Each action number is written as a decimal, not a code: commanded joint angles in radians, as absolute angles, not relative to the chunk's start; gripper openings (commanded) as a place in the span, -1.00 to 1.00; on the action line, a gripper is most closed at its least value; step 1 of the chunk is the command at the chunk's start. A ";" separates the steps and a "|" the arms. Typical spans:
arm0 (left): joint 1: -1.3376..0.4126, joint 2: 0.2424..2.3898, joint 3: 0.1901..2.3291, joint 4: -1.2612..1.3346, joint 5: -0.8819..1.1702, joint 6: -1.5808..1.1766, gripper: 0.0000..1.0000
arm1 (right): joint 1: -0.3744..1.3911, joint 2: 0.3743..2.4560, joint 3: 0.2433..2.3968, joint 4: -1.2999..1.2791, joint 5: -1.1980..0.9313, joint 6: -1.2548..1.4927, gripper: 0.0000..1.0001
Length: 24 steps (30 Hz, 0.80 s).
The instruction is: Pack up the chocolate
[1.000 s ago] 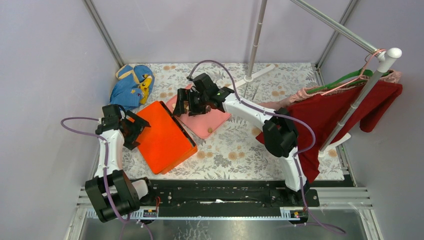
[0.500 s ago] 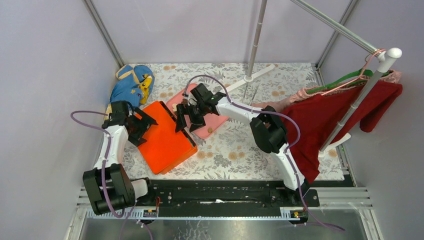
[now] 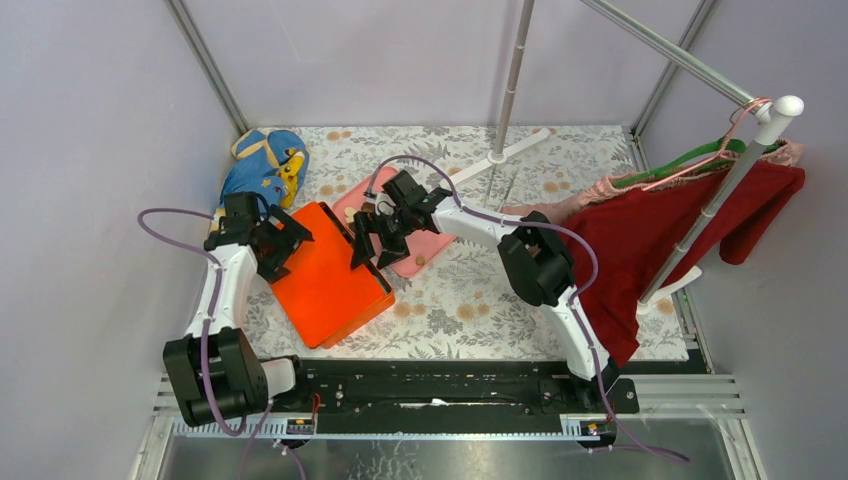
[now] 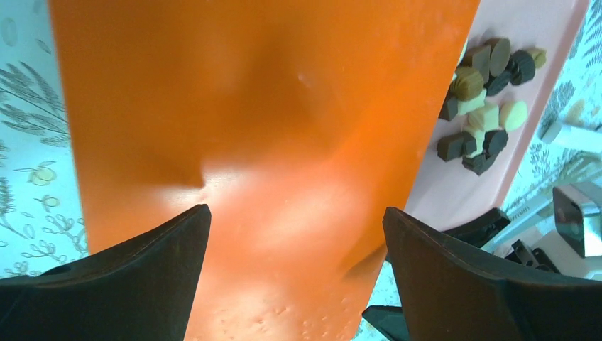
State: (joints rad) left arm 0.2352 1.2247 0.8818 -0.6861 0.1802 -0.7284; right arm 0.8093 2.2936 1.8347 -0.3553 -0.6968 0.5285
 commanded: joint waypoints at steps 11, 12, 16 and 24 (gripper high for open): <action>0.243 1.175 0.893 -0.822 -0.169 -0.720 0.97 | 0.805 2.325 1.819 -0.347 -0.693 0.550 0.52; 0.245 1.184 0.884 -0.812 -0.151 -0.722 0.97 | 0.805 2.325 1.817 -0.346 -0.693 0.549 0.50; 0.244 1.195 0.830 -0.724 -0.015 -0.720 0.97 | 0.804 2.322 1.812 -0.344 -0.692 0.552 0.47; 0.244 1.261 0.806 -0.632 0.174 -0.717 0.97 | 0.804 2.322 1.809 -0.325 -0.705 0.568 0.40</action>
